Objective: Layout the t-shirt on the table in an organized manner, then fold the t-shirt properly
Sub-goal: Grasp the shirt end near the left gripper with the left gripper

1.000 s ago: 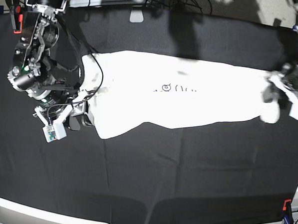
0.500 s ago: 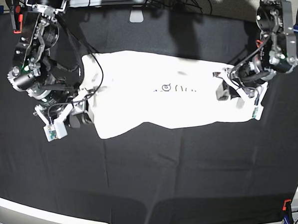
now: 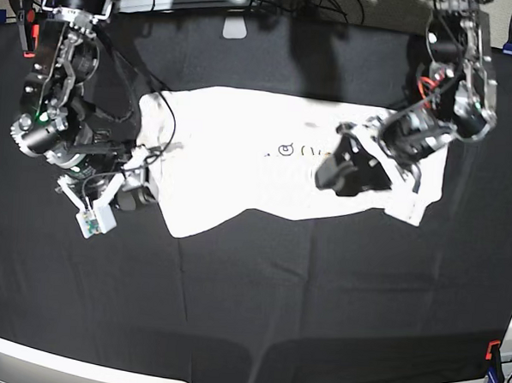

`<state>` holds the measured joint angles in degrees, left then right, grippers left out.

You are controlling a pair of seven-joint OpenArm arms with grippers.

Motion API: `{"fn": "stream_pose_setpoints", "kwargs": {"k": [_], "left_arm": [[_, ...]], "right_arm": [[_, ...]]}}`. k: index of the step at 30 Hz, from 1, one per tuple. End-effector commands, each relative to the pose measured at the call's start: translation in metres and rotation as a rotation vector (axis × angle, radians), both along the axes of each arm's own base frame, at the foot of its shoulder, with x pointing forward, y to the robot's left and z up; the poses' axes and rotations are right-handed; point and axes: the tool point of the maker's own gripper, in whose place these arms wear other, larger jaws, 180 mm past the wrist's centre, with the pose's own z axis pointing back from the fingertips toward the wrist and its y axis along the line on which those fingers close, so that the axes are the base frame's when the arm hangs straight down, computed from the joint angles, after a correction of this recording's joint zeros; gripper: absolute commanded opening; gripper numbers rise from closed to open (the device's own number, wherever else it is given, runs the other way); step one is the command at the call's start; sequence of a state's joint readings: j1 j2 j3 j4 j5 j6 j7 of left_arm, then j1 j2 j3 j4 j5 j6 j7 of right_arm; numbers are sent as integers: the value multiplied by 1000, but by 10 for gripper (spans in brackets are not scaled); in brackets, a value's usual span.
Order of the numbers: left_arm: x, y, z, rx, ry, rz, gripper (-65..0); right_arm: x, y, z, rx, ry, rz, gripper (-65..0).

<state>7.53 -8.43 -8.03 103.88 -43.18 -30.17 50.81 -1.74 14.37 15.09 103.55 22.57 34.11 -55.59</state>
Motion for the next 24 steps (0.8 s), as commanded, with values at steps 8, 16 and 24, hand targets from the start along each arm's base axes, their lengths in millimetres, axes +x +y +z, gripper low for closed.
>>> {"fn": "stream_pose_setpoints", "kwargs": {"k": [8,16,24], "left_arm": [[26,78,24,31,-91,226,-399],[25,115,25,68,-97,313,-399],[25,123,18,144,-84,321,-400]], "right_arm": [[4,-42,15,-9,-10,-30,-315],[1,-59,-41,176,147,-125,-305],[-11,-45,-74,396,258,-108,-305]]}}
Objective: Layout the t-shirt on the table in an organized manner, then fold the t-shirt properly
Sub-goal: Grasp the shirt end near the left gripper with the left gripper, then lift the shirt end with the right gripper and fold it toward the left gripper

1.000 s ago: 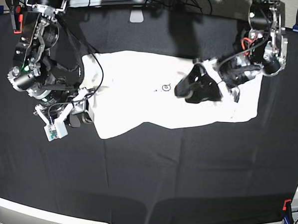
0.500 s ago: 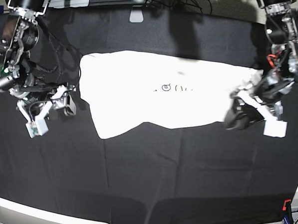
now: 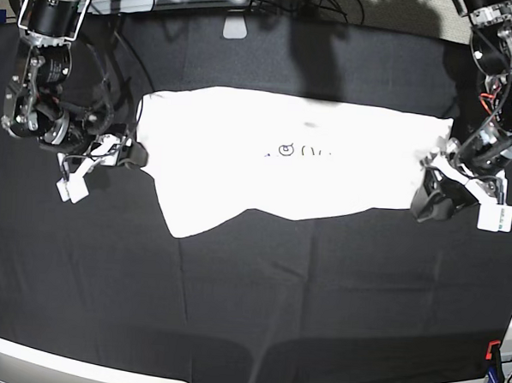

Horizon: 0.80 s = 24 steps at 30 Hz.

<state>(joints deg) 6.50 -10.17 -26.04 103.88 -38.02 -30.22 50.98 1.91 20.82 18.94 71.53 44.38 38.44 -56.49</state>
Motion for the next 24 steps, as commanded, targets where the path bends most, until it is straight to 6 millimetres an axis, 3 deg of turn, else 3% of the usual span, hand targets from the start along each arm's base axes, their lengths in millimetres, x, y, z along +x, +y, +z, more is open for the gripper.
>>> {"fn": "stream_pose_setpoints", "kwargs": {"k": [1,18,24], "left_arm": [[5,2,15,1,-56,2,-400],[6,3,17,-1,-71,8,-400],[6,3,17,0,-71,8,-400]], "right_arm": [[8,-5,10,2,-32,0,-305],[12,23,33,215,-83,12,-308],[12,52,27,280,-80,15,-308]]}}
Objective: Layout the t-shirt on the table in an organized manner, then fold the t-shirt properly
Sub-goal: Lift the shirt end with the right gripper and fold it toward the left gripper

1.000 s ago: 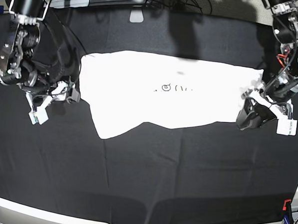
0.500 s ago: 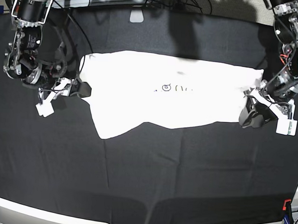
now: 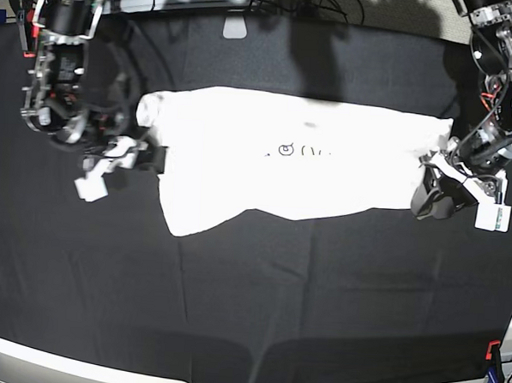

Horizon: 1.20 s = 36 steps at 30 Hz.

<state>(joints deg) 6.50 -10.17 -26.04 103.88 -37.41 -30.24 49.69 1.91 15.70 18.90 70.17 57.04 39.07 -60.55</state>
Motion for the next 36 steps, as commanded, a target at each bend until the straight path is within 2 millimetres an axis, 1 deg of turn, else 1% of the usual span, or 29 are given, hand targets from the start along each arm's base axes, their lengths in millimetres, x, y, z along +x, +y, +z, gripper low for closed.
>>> {"fn": "stream_pose_setpoints", "kwargs": {"k": [1,3,4,6,8,11,12,14,18,19,21,23,25,28,31,34,36], "left_arm": [[5,1,15,-4,-54,-1,-400],[5,1,15,-3,-54,-1,-400],[5,1,14,-3,-53,-1,-400],[5,1,14,-3,-53,-1,-400],[5,2,14,-1,-52,0,-400],[4,4,11,19,-43,4,-400],[3,5,10,26,-39,5,-400],[0,8,6,48,-23,5,-400],[-10,21,-3,101,8,0,-400],[-13,25,-5,115,17,-2,-400],[-18,32,-8,143,34,-8,-400],[-23,38,-10,165,41,-10,-400],[-26,43,-11,182,46,-14,-400],[-28,47,-11,200,54,-19,-400],[-28,52,-11,219,58,-22,-400],[-28,57,-9,240,59,-26,-400],[-28,61,-7,256,59,-28,-400]], "right_arm": [[11,0,13,-2,-56,3,-308],[11,7,6,-27,-42,16,-310],[11,10,3,-42,-35,22,-322],[11,13,-2,-67,-25,30,-381],[13,15,-2,-70,-28,29,-463],[19,10,0,-98,-48,15,-635],[22,8,2,-109,-57,14,-650],[28,5,11,-125,-86,18,-650],[39,1,40,-214,-185,39,-650],[40,1,48,-241,-208,51,-650],[41,8,65,-269,-252,79,-650],[41,23,81,-277,-298,105,-650],[40,43,98,-257,-350,121,-650],[37,85,121,-163,-412,150,-650],[29,138,131,-91,-441,236,-650],[18,196,134,-62,-458,339,-650],[15,231,142,-49,-486,367,-650]]}}
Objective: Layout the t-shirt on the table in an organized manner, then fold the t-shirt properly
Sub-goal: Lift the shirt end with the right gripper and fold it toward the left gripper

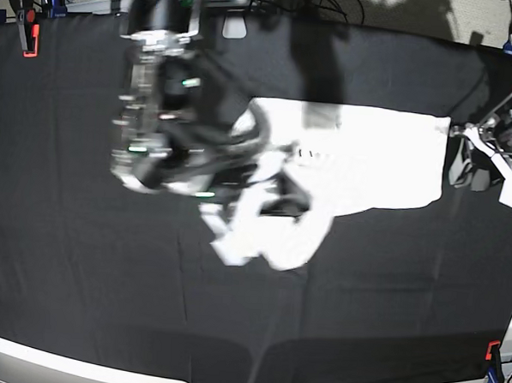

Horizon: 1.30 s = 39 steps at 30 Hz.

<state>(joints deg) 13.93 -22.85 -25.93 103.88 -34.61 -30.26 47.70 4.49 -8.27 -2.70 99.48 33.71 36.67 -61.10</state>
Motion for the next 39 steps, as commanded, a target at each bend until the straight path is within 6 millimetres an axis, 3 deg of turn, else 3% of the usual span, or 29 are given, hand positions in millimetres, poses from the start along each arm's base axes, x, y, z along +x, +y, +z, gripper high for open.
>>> {"fn": "stream_pose_setpoints", "kwargs": {"k": [1,6,14,17,20,21,23,25,29,33,36,39], "left_arm": [[7,4,16,10,-56,-6,-400],[6,30,26,42,-79,52,-400],[-2,83,49,81,-141,200,-400],[-4,92,54,89,-151,225,-400],[-5,91,53,80,-151,226,-400],[-5,89,54,70,-155,225,-400],[-5,88,54,62,-158,223,-400],[-4,87,56,49,-164,221,-400],[-4,87,56,47,-164,221,-400],[-4,87,56,46,-165,221,-400],[-4,78,58,-18,-167,204,-400],[-5,59,63,-149,-162,155,-400]], "right_arm": [[7,13,25,52,-74,-4,-650],[1,61,40,61,-163,3,-650],[-41,121,78,216,-290,144,-650],[-54,135,95,295,-338,176,-650],[-64,148,95,307,-359,216,-650],[-65,152,91,284,-369,230,-615],[-67,161,84,255,-385,261,-446],[-68,168,84,259,-406,281,-319],[-70,173,94,286,-442,300,-295],[-59,169,101,279,-466,284,-296],[-37,157,93,200,-448,248,-296],[-2,129,76,61,-406,168,-296]]}}
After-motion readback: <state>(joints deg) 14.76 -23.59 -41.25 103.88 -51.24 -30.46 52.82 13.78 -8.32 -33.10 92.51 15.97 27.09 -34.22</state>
